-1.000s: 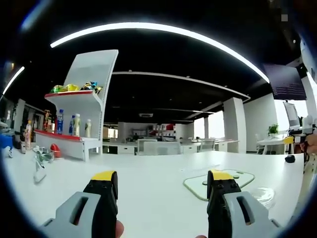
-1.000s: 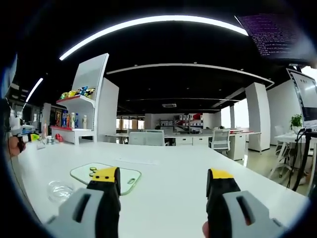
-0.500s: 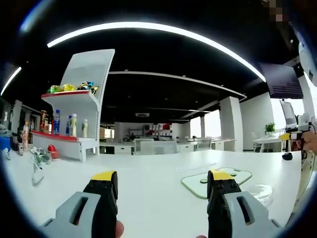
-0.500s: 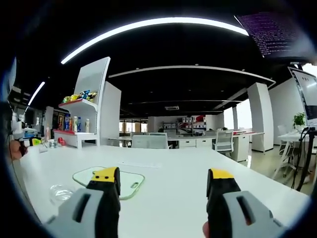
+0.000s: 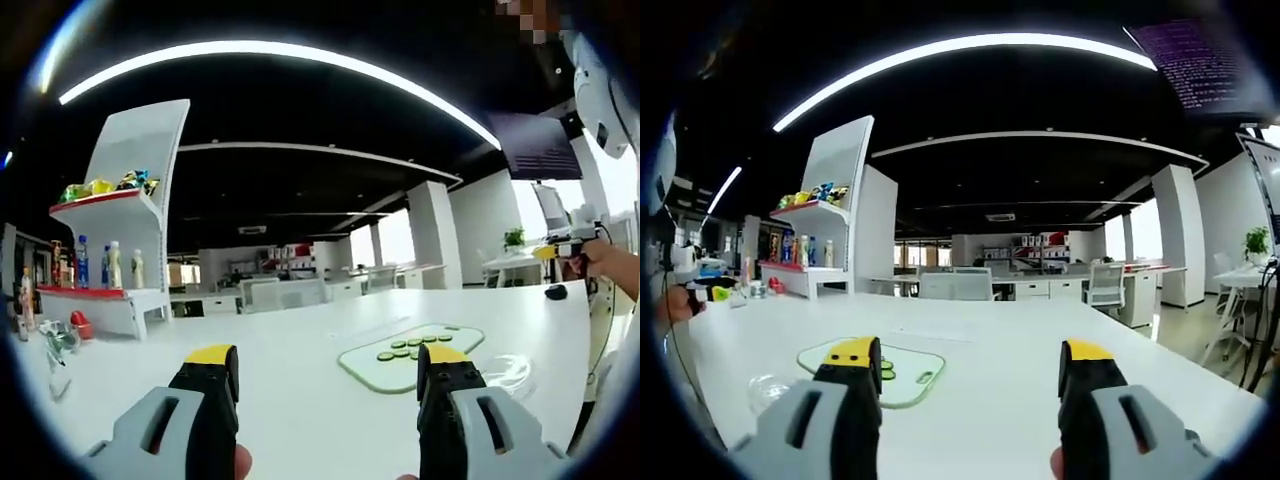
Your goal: Open the petri dish lid, add cucumber slices into the petri dish, and close the lid
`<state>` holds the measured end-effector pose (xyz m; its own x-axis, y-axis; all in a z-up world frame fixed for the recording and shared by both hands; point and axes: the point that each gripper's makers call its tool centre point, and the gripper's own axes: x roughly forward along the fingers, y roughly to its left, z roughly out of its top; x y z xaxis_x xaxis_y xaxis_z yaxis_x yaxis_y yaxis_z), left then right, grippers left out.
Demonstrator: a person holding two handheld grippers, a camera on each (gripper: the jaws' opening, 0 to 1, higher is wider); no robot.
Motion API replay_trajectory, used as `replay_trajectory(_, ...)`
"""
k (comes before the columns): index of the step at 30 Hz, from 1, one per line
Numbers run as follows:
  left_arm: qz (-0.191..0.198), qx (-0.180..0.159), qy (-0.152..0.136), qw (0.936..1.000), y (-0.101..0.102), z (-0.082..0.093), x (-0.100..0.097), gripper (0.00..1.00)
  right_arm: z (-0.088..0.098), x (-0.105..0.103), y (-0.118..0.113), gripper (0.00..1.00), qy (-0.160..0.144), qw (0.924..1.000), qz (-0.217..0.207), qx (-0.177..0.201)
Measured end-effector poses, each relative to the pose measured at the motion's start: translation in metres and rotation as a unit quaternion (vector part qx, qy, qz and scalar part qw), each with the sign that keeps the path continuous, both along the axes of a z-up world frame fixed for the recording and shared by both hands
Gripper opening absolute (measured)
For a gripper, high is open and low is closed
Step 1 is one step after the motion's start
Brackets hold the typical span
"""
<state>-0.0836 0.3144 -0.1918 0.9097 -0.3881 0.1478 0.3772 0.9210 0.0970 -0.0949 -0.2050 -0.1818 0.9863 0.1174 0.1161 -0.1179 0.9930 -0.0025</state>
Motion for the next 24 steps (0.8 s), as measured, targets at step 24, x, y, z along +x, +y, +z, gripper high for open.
replay_trajectory(24,-0.096,0.027,0.010,0.9950,-0.037,0.003,-0.007,0.74,0.000,-0.010,0.051,0.73,0.018,0.9955,0.086,-0.034)
